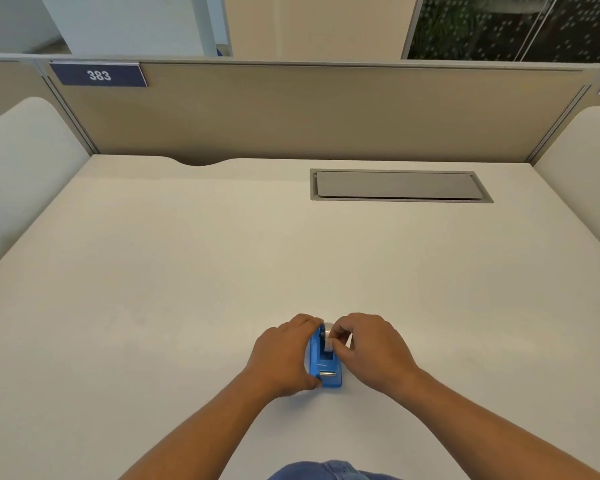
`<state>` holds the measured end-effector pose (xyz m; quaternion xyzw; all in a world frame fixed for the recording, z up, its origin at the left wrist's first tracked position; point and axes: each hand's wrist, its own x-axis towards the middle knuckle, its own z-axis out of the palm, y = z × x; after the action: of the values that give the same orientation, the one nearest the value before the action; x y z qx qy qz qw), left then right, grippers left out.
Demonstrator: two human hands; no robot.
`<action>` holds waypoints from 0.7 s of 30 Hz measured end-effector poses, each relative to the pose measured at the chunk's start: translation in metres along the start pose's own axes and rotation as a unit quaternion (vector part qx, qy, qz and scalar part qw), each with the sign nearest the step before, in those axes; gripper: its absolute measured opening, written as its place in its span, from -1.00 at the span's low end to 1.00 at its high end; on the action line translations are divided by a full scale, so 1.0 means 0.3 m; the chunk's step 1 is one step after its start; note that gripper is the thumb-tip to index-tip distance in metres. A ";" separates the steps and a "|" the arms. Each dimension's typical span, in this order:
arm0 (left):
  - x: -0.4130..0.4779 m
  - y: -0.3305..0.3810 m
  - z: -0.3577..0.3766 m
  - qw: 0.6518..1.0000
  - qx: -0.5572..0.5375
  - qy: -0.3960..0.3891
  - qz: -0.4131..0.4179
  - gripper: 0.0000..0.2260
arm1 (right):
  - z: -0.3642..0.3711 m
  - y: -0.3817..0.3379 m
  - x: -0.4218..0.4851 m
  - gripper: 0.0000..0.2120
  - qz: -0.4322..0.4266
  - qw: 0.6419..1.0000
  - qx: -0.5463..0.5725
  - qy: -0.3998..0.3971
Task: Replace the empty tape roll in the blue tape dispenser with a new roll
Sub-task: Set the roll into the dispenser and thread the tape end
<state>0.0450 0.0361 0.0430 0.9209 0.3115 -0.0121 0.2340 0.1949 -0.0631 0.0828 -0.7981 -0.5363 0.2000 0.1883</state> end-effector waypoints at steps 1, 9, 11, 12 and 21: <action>0.001 0.002 0.000 1.000 -0.001 0.003 -0.003 -0.18 | 0.002 0.000 -0.002 -0.94 -0.001 1.000 -0.005 -0.001; -0.005 0.024 -0.007 0.999 -0.010 0.006 -0.033 -0.20 | 0.018 0.004 -0.040 -0.90 0.002 1.000 -0.017 -0.010; -0.005 0.031 -0.010 0.999 -0.005 0.006 -0.038 -0.20 | 0.018 0.004 -0.046 -0.90 -0.004 1.000 -0.021 -0.011; -0.004 0.034 -0.011 0.999 -0.003 0.007 -0.041 -0.19 | 0.018 0.000 -0.049 -0.89 -0.008 1.000 -0.027 -0.012; 0.010 0.041 -0.009 0.999 -0.006 0.020 -0.049 -0.19 | 0.016 -0.028 -0.066 -0.86 -0.065 0.994 -0.078 -0.026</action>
<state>0.0541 0.0304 0.0501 0.9031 0.3613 -0.0030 0.2323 0.1788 -0.0782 0.0853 -0.7682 -0.6060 0.1654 0.1240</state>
